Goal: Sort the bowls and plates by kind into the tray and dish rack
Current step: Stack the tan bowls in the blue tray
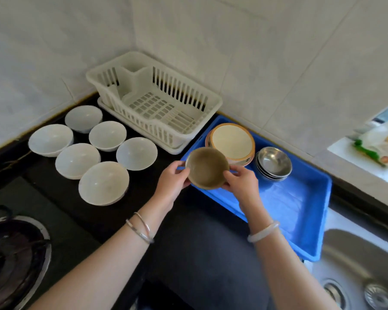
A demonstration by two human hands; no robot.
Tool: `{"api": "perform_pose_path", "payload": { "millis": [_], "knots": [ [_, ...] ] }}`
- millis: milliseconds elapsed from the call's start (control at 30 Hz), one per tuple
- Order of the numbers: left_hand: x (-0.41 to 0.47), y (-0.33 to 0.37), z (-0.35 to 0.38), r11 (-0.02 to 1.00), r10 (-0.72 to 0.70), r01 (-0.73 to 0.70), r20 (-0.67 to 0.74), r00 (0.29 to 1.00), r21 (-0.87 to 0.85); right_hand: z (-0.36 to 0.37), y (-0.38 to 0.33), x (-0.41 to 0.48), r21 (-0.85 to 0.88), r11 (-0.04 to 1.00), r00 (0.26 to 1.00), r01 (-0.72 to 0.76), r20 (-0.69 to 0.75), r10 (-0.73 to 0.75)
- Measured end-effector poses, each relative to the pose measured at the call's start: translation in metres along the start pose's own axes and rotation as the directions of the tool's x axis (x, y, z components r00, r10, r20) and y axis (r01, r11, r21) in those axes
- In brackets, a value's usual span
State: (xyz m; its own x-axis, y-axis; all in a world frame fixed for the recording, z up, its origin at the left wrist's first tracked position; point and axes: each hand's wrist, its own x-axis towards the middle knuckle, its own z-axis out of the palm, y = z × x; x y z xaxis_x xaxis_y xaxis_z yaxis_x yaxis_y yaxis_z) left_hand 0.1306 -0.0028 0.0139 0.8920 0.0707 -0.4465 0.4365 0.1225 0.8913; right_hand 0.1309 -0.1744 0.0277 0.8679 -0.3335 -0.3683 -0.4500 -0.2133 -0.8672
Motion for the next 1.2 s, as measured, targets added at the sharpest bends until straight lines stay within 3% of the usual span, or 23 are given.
{"api": "perform_pose_path", "payload": {
  "millis": [133, 400, 700, 1000, 1200],
  "knots": [
    [0.011, 0.014, 0.064, 0.998, 0.037, -0.044, 0.122, 0.992, 0.055, -0.054, 0.003, 0.020, 0.059, 0.998, 0.988, -0.008, -0.156, 0.017],
    [0.017, -0.007, 0.180, 0.982, -0.113, 0.065, 0.286, 0.952, 0.175, -0.140, 0.053, 0.038, 0.146, 0.977, 0.903, -0.153, -0.380, 0.198],
    [0.020, -0.055, 0.259, 0.934, -0.338, 0.272, 0.329, 0.882, 0.231, -0.178, 0.107, 0.046, 0.274, 0.903, 0.794, -0.332, -0.435, 0.424],
    [0.041, -0.078, 0.282, 0.911, -0.405, 0.340, 0.351, 0.844, 0.234, -0.164, 0.127, 0.068, 0.450, 0.820, 0.695, -0.354, -0.460, 0.553],
    [0.048, -0.089, 0.296, 0.924, -0.381, 0.352, 0.393, 0.837, 0.147, -0.168, 0.132, 0.090, 0.547, 0.769, 0.682, -0.331, -0.424, 0.596]
  ]
}}
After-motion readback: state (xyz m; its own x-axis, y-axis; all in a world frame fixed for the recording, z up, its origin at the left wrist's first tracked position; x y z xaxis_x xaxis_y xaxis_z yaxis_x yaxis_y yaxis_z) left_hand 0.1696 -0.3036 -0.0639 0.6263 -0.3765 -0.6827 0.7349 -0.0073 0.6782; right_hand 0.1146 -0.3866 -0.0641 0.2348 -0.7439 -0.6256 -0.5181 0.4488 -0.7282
